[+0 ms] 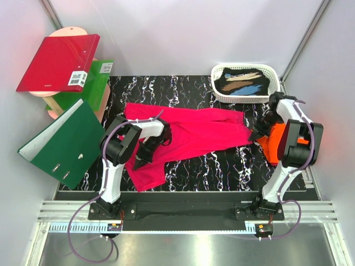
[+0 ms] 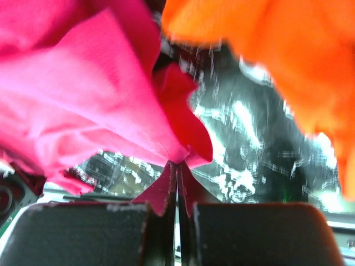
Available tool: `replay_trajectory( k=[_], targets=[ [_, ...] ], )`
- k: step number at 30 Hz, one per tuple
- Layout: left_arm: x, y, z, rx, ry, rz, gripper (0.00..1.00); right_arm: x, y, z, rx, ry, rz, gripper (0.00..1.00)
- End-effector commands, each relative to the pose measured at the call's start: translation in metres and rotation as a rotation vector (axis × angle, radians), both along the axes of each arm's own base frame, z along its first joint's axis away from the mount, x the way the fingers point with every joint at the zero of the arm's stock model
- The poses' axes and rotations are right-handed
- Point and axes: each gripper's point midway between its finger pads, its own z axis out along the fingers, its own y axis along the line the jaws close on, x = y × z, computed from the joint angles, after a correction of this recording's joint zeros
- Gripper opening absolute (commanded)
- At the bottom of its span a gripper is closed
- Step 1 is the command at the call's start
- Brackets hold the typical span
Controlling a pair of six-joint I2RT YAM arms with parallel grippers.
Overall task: Fold and stack the t-shirts
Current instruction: Fold the flattened tshirt in 1/3 of the way
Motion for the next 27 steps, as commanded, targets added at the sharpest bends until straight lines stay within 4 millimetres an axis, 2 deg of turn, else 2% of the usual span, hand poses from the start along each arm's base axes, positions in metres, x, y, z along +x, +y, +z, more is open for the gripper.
replay_trajectory(
  k=[1, 4, 9, 12, 15, 16, 17, 18, 19, 21, 22, 23, 27],
  targets=[
    [-0.009, 0.005, -0.004, 0.015, 0.088, -0.009, 0.00, -0.032, 0.011, 0.023, 0.031, 0.066, -0.022, 0.00],
    [-0.005, 0.004, -0.001, 0.022, 0.083, -0.011, 0.00, -0.049, 0.020, 0.017, 0.077, 0.134, -0.029, 0.00],
    [-0.006, 0.006, 0.003, 0.030, 0.093, 0.004, 0.00, -0.086, 0.024, -0.012, 0.093, 0.293, -0.018, 0.00],
    [-0.008, 0.009, 0.007, 0.034, 0.095, 0.017, 0.00, -0.099, 0.023, -0.024, 0.078, 0.349, -0.018, 0.01],
    [-0.009, 0.009, 0.011, 0.023, 0.092, 0.035, 0.03, -0.099, 0.015, -0.033, 0.034, 0.356, -0.008, 0.11],
    [-0.008, 0.009, 0.013, 0.016, 0.085, 0.036, 0.13, -0.096, 0.014, -0.033, 0.028, 0.345, -0.001, 0.16],
    [-0.008, 0.008, 0.014, 0.009, 0.079, 0.037, 0.30, -0.093, 0.011, -0.032, 0.013, 0.332, 0.002, 0.22],
    [-0.007, 0.008, 0.016, 0.006, 0.074, 0.037, 0.55, -0.083, 0.009, -0.026, 0.006, 0.292, 0.002, 0.28],
    [-0.006, 0.007, 0.018, 0.000, 0.060, 0.040, 0.75, -0.075, 0.007, -0.017, -0.001, 0.244, 0.005, 0.55],
    [-0.005, 0.008, 0.023, 0.002, 0.045, 0.040, 0.99, -0.058, 0.004, 0.001, -0.018, 0.163, 0.008, 0.83],
    [-0.005, 0.008, 0.026, -0.003, 0.033, 0.042, 0.99, -0.051, 0.002, 0.012, -0.029, 0.113, 0.008, 0.95],
    [-0.005, 0.008, 0.027, -0.005, 0.031, 0.043, 0.99, -0.045, 0.002, 0.020, -0.025, 0.078, 0.013, 1.00],
    [-0.004, 0.008, 0.034, -0.019, 0.012, 0.036, 0.99, -0.011, 0.003, 0.052, -0.016, -0.079, 0.014, 1.00]
  ],
)
